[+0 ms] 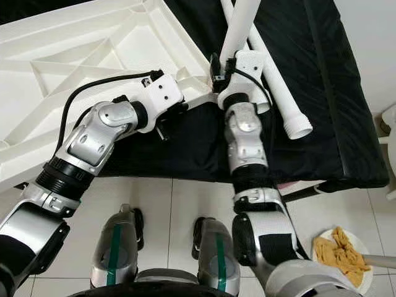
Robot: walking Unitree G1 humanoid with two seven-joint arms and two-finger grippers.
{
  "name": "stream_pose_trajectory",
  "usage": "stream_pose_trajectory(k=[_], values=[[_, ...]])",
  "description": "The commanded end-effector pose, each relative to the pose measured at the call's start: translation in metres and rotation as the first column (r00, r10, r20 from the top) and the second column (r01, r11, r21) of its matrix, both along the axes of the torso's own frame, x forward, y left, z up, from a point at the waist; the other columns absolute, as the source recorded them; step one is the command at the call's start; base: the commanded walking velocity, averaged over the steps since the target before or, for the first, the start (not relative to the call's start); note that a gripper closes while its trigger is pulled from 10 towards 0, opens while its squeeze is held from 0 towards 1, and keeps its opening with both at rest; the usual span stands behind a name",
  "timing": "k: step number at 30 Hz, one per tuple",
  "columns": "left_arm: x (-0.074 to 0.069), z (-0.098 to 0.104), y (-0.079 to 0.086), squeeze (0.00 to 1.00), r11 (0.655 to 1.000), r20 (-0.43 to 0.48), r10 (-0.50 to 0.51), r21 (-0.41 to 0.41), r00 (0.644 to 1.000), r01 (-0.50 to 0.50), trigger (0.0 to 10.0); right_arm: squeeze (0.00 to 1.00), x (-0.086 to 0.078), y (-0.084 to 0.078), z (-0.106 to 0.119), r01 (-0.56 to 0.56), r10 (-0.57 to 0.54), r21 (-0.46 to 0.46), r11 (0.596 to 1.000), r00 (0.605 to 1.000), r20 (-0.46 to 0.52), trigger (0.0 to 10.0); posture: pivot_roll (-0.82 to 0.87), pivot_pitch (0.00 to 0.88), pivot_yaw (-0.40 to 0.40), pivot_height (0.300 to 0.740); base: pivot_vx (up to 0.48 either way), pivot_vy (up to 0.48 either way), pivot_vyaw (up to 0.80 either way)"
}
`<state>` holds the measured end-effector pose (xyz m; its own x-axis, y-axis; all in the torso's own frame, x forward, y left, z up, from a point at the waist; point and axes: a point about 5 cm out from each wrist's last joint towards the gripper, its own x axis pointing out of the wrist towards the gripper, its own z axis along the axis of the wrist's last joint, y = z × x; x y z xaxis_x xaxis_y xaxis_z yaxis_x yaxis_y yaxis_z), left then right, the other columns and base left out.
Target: Building children table
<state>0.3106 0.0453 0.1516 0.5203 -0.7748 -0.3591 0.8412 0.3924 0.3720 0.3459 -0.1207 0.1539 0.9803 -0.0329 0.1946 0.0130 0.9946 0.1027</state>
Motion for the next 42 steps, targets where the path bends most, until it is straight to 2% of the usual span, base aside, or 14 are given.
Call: stream_pose_trajectory(k=[1, 5, 9, 18, 19, 20, 21, 28, 35, 36, 39, 40, 42], values=[[-0.002, 0.018, -0.012, 0.00, 0.997, 0.080, -0.065, -0.046, 0.995, 0.069, 10.0, 0.00, -0.002, -0.002, -0.005, 0.058, -0.056, 0.035, 0.998, 0.998, -0.032, 10.0, 0.05, 0.031, -0.066, 0.740, 0.000, 0.000, 0.00], [-0.002, 0.019, -0.011, 0.00, 0.997, 0.079, -0.063, -0.049, 0.995, 0.067, 10.0, 0.00, -0.003, 0.005, -0.001, 0.034, -0.033, 0.041, 0.999, 0.999, -0.024, 10.0, 0.05, 0.034, -0.067, 0.740, 0.000, 0.000, 0.00], [-0.003, 0.018, -0.010, 0.00, 0.997, 0.077, -0.058, -0.047, 0.995, 0.062, 10.0, 0.00, -0.003, 0.000, -0.002, 0.061, -0.060, 0.034, 0.998, 0.998, -0.033, 10.0, 0.05, 0.038, -0.070, 0.740, 0.000, 0.000, 0.00], [-0.002, 0.018, -0.008, 0.00, 0.997, 0.076, -0.049, -0.049, 0.996, 0.053, 10.0, 0.00, -0.005, 0.002, -0.003, 0.077, -0.074, 0.047, 0.996, 0.996, -0.051, 10.0, 0.06, 0.043, -0.074, 0.740, 0.000, 0.000, 0.00], [-0.002, 0.018, -0.008, 0.00, 0.997, 0.076, -0.049, -0.049, 0.996, 0.053, 10.0, 0.67, -0.005, 0.001, -0.003, 0.080, -0.077, 0.052, 0.995, 0.996, -0.054, 10.0, 0.06, 0.043, -0.074, 0.740, 0.000, 0.000, 0.00], [-0.002, 0.018, -0.008, 0.00, 0.997, 0.076, -0.049, -0.049, 0.996, 0.053, 10.0, 0.67, -0.005, 0.001, -0.003, 0.080, -0.077, 0.052, 0.995, 0.996, -0.054, 10.0, 0.06, 0.043, -0.074, 0.740, 0.000, 0.000, 0.00], [-0.002, 0.018, -0.008, 0.00, 0.997, 0.077, -0.048, -0.049, 0.996, 0.052, 10.0, 1.00, -0.005, -0.001, -0.003, 0.079, -0.076, 0.055, 0.995, 0.996, -0.054, 10.0, 0.06, 0.042, -0.075, 0.740, 0.000, 0.000, 0.00], [-0.002, 0.019, -0.009, 0.00, 0.997, 0.081, -0.048, -0.049, 0.996, 0.052, 10.0, 1.00, -0.004, -0.007, -0.001, 0.070, -0.068, 0.054, 0.996, 0.997, -0.045, 10.0, 0.06, 0.040, -0.073, 0.740, 0.000, 0.000, 0.00], [-0.002, 0.019, -0.009, 0.00, 0.997, 0.082, -0.049, -0.049, 0.995, 0.053, 10.0, 1.00, -0.003, -0.017, 0.001, -0.017, 0.018, 0.033, 0.999, 0.999, -0.027, 10.0, 0.05, 0.042, -0.071, 0.740, 0.000, 0.000, 0.00], [-0.002, 0.019, -0.009, 0.00, 0.997, 0.083, -0.050, -0.048, 0.995, 0.054, 10.0, 0.83, -0.003, -0.019, 0.002, -0.061, 0.062, 0.030, 0.998, 0.998, -0.022, 10.0, 0.05, 0.042, -0.071, 0.740, 0.000, 0.000, 0.00], [-0.002, 0.019, -0.009, 0.00, 0.997, 0.084, -0.051, -0.048, 0.995, 0.055, 10.0, 0.83, -0.003, -0.019, 0.002, -0.090, 0.091, 0.028, 0.996, 0.996, -0.018, 10.0, 0.05, 0.042, -0.071, 0.740, 0.000, 0.000, 0.00], [-0.002, 0.019, -0.009, 0.00, 0.997, 0.084, -0.052, -0.048, 0.995, 0.056, 10.0, 0.00, -0.003, -0.020, 0.003, -0.124, 0.125, 0.027, 0.992, 0.992, -0.017, 10.0, 0.05, 0.042, -0.071, 0.740, 0.000, 0.000, 0.00], [-0.001, 0.020, -0.009, 0.00, 0.997, 0.083, -0.053, -0.048, 0.995, 0.057, 10.0, 0.00, -0.003, -0.019, 0.003, -0.207, 0.207, 0.022, 0.978, 0.978, -0.014, 10.0, 0.05, 0.039, -0.069, 0.740, 0.000, 0.000, 0.00]])
